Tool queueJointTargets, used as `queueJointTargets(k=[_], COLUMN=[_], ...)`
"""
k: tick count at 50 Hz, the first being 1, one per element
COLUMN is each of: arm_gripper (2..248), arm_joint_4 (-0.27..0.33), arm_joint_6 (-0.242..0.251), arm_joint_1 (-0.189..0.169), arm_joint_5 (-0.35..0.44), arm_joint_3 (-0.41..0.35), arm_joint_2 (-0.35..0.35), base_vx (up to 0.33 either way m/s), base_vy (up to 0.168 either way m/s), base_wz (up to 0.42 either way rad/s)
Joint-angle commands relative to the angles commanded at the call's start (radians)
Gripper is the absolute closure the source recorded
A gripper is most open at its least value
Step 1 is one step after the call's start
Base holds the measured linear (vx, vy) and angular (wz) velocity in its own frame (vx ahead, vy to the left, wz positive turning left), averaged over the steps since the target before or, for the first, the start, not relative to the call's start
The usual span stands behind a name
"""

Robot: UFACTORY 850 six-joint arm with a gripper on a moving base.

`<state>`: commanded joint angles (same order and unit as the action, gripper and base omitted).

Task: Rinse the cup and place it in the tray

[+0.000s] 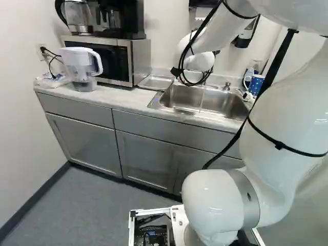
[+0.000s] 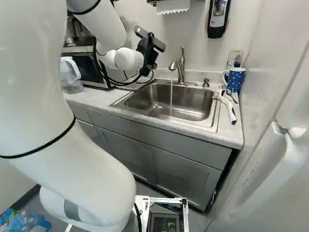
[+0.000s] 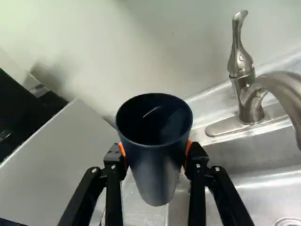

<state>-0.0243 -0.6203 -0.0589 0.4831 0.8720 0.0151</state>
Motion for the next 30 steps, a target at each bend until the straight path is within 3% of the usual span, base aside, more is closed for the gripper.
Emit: queueJointTargets(k=[30], arm_gripper=[125], arm_joint_4=[0.0], arm_joint_6=[-0.317], arm_joint_1=[0.0], arm_joint_5=[0.0], arm_joint_3=[0.0], arm_joint_2=[0.0], base_vx=[0.0], base_vy=[0.0], base_wz=[0.0])
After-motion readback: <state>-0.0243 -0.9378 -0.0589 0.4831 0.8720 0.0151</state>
